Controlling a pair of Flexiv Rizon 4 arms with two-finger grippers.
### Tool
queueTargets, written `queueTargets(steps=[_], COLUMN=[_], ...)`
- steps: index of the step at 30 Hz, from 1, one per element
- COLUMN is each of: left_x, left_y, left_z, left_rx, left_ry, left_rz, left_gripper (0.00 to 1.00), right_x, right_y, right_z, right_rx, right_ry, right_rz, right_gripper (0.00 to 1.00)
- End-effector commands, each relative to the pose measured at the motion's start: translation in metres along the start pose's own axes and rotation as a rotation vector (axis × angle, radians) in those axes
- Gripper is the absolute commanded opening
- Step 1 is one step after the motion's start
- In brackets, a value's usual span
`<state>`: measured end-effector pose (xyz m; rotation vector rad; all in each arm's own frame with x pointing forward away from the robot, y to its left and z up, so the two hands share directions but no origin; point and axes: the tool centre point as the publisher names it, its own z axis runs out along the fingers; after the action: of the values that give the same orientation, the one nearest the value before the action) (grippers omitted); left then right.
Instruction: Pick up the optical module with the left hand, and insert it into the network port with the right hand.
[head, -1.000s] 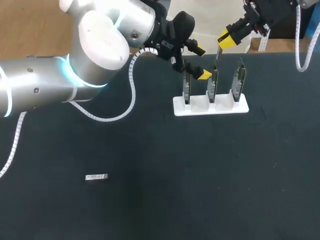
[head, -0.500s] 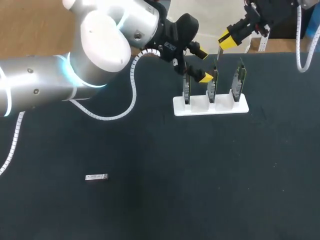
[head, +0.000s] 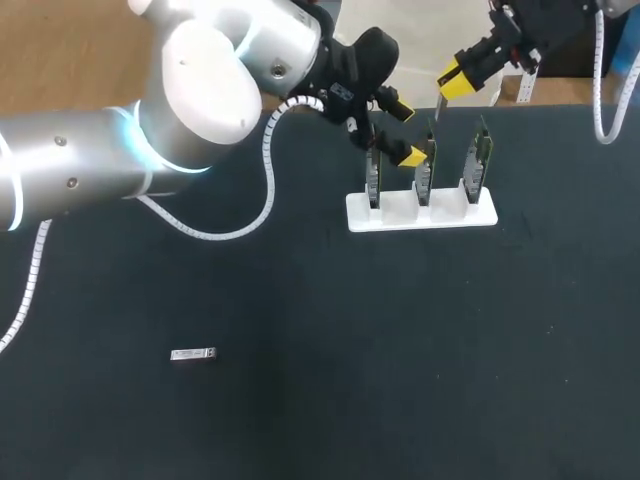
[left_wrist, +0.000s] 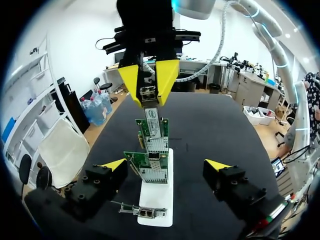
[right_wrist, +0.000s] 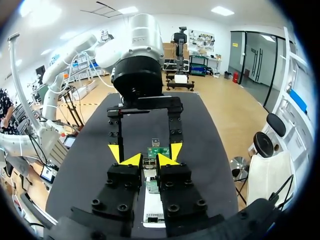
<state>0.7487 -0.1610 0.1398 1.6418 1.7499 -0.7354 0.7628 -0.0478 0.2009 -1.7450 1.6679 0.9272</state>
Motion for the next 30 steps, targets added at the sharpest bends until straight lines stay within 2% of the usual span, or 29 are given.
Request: queueTargets(steps=[1, 30], left_x=[-0.0020, 0.0007], left_y=[0.0034, 0.0035], left_z=[0.0007, 0.0049], left_rx=[0.005, 0.016], left_ry=[0.012, 0.039], left_rz=[-0.003, -0.011], left_gripper=[1.00, 1.00], right_x=[0.0003, 0.0016], right_y=[0.0032, -0.0060], right_z=[0.0004, 0.0025], right_rx=[0.009, -0.001], right_ry=[0.000, 0.010], right_rz=[0.001, 0.000], right_gripper=[0.00, 0.00])
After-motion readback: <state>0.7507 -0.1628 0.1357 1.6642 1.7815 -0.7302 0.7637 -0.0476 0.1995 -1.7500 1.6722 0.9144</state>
